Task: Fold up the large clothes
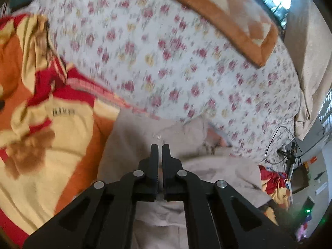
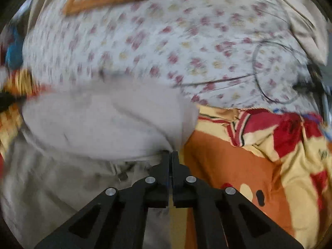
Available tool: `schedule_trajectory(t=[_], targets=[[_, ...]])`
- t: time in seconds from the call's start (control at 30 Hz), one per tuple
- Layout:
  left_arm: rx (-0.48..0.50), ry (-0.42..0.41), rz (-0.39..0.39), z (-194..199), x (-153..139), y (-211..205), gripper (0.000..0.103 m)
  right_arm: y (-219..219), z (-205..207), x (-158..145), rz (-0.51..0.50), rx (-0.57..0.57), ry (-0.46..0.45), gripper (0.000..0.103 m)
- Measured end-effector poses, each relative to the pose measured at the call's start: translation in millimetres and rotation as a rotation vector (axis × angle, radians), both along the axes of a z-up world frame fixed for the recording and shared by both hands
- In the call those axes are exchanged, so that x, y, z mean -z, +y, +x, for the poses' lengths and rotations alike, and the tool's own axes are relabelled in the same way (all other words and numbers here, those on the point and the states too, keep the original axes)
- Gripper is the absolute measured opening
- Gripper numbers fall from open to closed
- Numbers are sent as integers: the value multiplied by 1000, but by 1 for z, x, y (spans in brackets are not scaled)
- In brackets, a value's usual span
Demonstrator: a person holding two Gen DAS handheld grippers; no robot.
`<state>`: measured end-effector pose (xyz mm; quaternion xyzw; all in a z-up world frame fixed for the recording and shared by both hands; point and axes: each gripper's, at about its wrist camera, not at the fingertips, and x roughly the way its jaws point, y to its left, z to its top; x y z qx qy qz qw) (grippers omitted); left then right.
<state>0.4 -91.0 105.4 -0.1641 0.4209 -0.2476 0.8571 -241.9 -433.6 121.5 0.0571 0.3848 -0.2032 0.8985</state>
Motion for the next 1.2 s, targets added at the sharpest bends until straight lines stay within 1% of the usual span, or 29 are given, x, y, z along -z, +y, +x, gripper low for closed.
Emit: schedule_trajectory(t=[0.07,0.1,0.13,0.2,0.27,0.3,0.33,0.37,0.4,0.43,0.5,0.53,0.6,0.63,0.67,0.7,0.73,0.77,0.8,0.83,0.9,0.97,1.0,1.03,1.07,1.1,1.13,1.17,1.2], targets=[[3,-40,-29,-3,-16,4,1,-4,-12,-17,60,4,-70,0],[2,-49,-31,-4,-19,5,1,-3,-17,-20,89,-19,-74,0],[4,-51,-24,-5,-20,6,1,0,-17,-21,92,-37,-63,0],[17,-29,-4,-6,-13,5,3,11,-16,-15,54,-63,-13,0],[33,22,24,-5,3,4,22,19,-15,-1,17,-86,77,0],[43,48,42,-4,11,2,55,21,-14,9,-1,-90,145,0],[58,77,56,-4,20,-1,78,23,-15,17,-16,-86,185,0],[68,91,54,-4,25,-2,81,22,-18,24,-18,-77,209,0],[84,106,50,-5,30,-6,81,16,-21,29,2,-55,223,0],[95,111,63,-7,32,-10,81,12,-24,32,21,-41,223,0],[113,99,126,-11,36,-20,82,3,-34,24,85,-24,178,1],[122,93,153,-14,39,-27,83,1,-38,17,106,-25,152,6],[142,104,185,-16,47,-38,83,2,-45,-4,129,-43,89,10],[152,117,201,-15,52,-43,83,2,-48,-16,147,-55,43,24],[163,129,220,-16,58,-51,83,2,-49,-24,154,-58,11,31],[173,130,230,-16,61,-55,81,3,-48,-32,155,-59,-20,44],[189,125,234,-18,63,-61,59,4,-46,-38,155,-62,-42,47],[212,123,239,-19,64,-66,39,5,-41,-40,158,-69,-52,47],[215,126,258,-18,63,-70,16,4,-35,-40,156,-70,-51,46],[209,122,250,-18,59,-70,13,4,-29,-39,149,-63,-45,46],[207,95,199,-18,45,-66,8,1,-16,-33,144,-41,-35,46],[190,44,130,-18,19,-53,8,-5,-6,-23,196,-44,-38,44],[175,18,110,-17,9,-46,8,-6,-4,-17,218,-45,-30,44],[150,-7,101,-16,0,-39,8,-10,3,-3,240,-50,11,43],[116,-30,104,-12,-6,-31,8,-12,11,14,249,-49,87,43],[78,-39,115,-6,-8,-22,8,-14,18,35,263,-45,187,45],[60,-20,119,-1,-3,-16,8,-14,22,61,297,-47,296,44],[68,20,111,6,7,-12,8,-12,22,71,328,-58,319,44],[78,57,114,11,19,-10,8,-10,19,74,343,-69,310,44]])
